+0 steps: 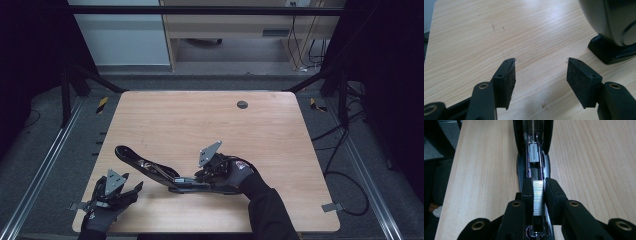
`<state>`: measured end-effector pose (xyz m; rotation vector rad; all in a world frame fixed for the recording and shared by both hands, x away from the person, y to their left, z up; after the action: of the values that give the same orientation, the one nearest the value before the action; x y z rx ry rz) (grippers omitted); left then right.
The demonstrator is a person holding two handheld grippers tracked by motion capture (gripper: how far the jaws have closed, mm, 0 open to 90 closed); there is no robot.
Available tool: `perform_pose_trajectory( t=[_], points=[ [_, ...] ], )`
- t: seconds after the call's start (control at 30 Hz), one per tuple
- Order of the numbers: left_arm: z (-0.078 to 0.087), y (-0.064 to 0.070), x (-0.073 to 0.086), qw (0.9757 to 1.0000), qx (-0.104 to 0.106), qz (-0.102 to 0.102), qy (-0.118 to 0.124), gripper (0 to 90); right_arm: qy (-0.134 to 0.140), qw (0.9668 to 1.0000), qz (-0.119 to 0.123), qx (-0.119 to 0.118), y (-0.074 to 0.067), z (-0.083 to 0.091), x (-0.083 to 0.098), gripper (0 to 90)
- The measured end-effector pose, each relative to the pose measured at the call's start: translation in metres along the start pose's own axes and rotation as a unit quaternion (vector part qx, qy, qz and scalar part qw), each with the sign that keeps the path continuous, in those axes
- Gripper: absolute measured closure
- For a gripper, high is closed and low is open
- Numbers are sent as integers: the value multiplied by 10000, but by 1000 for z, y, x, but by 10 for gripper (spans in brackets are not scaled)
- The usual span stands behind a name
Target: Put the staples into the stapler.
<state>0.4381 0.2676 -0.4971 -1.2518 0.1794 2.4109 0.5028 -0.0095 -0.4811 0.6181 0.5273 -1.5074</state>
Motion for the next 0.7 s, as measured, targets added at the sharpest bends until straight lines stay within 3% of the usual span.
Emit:
perform_pose_trajectory(
  t=[0.7],
  points=[
    [0,0,0,10000,3,8,-10,399,-35,9999,135,-76,1,0,1,783]
  ],
)
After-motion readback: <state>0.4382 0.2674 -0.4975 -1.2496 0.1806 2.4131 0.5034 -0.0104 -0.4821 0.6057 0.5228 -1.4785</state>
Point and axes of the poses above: each handheld gripper's, and its own axes: z roughly backward along the jaws, x roughly out of its underside, y roughly to its right, the point moved 5 cm from there along -z, roughly forward along the jaws, and after that the axes turned 5 degrees about z, right-handed, at the moved point
